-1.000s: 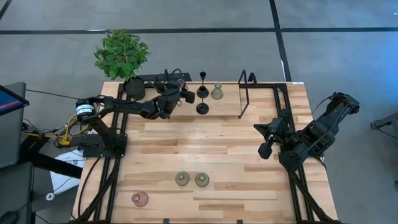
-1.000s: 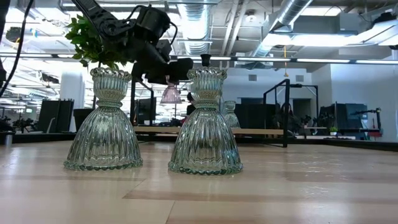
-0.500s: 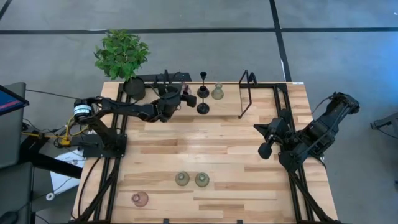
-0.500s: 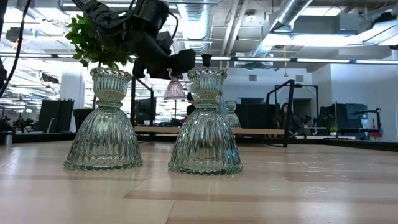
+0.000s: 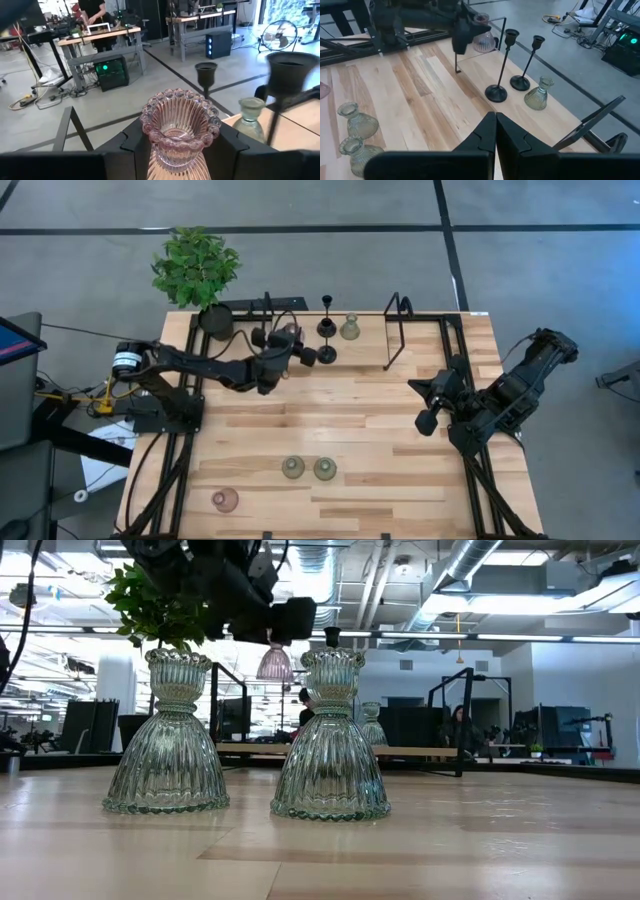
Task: Pick & Place candle stick holders
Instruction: Put the pink candle holder on the shelf
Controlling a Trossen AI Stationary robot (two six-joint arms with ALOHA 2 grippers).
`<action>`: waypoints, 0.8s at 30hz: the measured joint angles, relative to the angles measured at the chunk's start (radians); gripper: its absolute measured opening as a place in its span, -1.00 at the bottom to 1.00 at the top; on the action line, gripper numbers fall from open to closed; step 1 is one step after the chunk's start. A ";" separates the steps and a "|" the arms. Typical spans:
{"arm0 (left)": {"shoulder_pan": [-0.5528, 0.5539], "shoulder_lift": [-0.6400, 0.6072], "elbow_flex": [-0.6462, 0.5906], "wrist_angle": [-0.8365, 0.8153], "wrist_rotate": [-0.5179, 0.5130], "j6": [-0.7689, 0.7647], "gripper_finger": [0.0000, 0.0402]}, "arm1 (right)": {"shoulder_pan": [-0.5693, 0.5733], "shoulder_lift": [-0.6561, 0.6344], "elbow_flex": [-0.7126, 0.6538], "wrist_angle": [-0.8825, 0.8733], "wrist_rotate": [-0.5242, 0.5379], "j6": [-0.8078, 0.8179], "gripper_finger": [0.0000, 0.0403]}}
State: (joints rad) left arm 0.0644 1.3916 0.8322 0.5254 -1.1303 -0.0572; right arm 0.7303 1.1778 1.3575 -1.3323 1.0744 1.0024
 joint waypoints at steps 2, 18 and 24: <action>-0.025 -0.002 0.000 -0.001 -0.016 -0.001 -0.31 | 0.000 0.000 0.000 0.000 0.000 -0.008 -1.00; -0.121 0.029 0.002 -0.009 -0.077 -0.164 -0.31 | 0.001 0.000 0.000 0.000 -0.003 -0.009 -1.00; -0.148 0.084 0.001 -0.016 -0.080 -0.238 -0.31 | 0.002 0.000 0.000 0.000 -0.008 -0.009 -1.00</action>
State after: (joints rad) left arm -0.0836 1.4752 0.8333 0.5097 -1.2105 -0.2949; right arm 0.7319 1.1775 1.3575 -1.3319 1.0664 0.9936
